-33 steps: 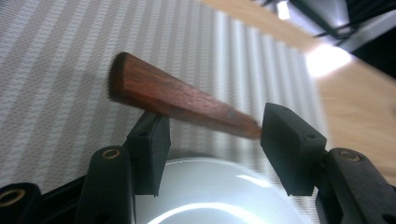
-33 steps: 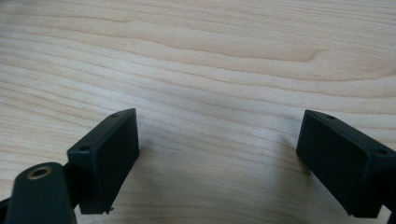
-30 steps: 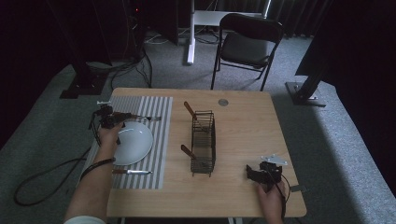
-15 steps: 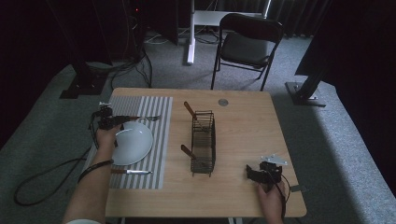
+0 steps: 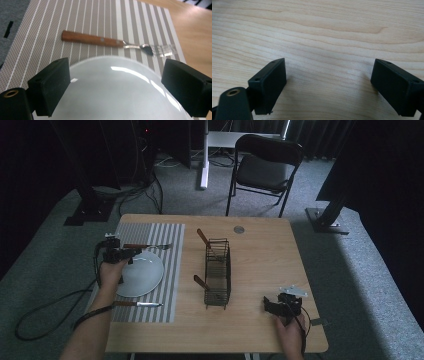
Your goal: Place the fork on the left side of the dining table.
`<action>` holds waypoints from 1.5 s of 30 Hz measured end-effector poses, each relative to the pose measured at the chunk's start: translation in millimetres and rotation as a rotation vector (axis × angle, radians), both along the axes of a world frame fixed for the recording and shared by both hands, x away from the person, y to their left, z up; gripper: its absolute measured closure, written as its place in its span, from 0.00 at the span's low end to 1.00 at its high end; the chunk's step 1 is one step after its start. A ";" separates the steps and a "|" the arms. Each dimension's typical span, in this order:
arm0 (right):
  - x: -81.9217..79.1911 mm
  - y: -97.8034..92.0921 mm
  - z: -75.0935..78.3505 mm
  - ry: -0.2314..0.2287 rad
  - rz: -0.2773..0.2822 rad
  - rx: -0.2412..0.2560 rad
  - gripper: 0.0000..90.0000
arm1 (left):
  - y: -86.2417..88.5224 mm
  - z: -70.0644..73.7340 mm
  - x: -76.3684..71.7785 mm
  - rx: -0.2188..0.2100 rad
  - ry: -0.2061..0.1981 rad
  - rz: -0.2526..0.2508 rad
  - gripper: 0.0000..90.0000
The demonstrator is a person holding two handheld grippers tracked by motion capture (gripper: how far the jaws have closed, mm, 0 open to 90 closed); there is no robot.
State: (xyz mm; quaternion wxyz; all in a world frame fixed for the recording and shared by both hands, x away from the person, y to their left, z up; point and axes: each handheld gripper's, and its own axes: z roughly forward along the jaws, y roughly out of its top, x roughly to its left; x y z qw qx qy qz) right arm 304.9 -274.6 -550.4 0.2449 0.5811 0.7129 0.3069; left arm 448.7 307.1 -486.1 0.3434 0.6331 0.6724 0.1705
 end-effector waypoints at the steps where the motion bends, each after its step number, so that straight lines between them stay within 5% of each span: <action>1: 0.0 0.0 0.0 0.000 0.000 0.000 0.14 | 0.3 0.4 -2.8 0.014 0.007 0.007 0.09; 9: 0.1 0.0 0.0 0.000 0.001 0.000 0.14 | 5.6 0.5 -22.4 0.068 -0.005 0.019 0.09; 11: 0.1 0.0 0.0 0.000 0.001 0.000 0.14 | 7.7 1.0 -27.0 0.063 -0.017 -0.008 0.00; 16: 0.1 0.0 0.0 0.000 0.001 0.000 0.14 | 7.5 4.1 -38.1 0.098 -0.027 -0.002 0.00; 22: 0.1 0.0 0.0 0.000 0.001 0.000 0.14 | 3.2 3.2 -52.3 0.074 -0.032 -0.039 0.00; 32: 0.1 0.0 0.0 0.000 0.001 0.000 0.14 | 3.2 -1.6 -76.8 0.117 -0.038 -0.047 0.00; 45: 0.1 0.0 0.0 0.000 0.001 0.000 0.14 | -1.6 -6.8 -115.3 0.114 -0.069 -0.073 0.00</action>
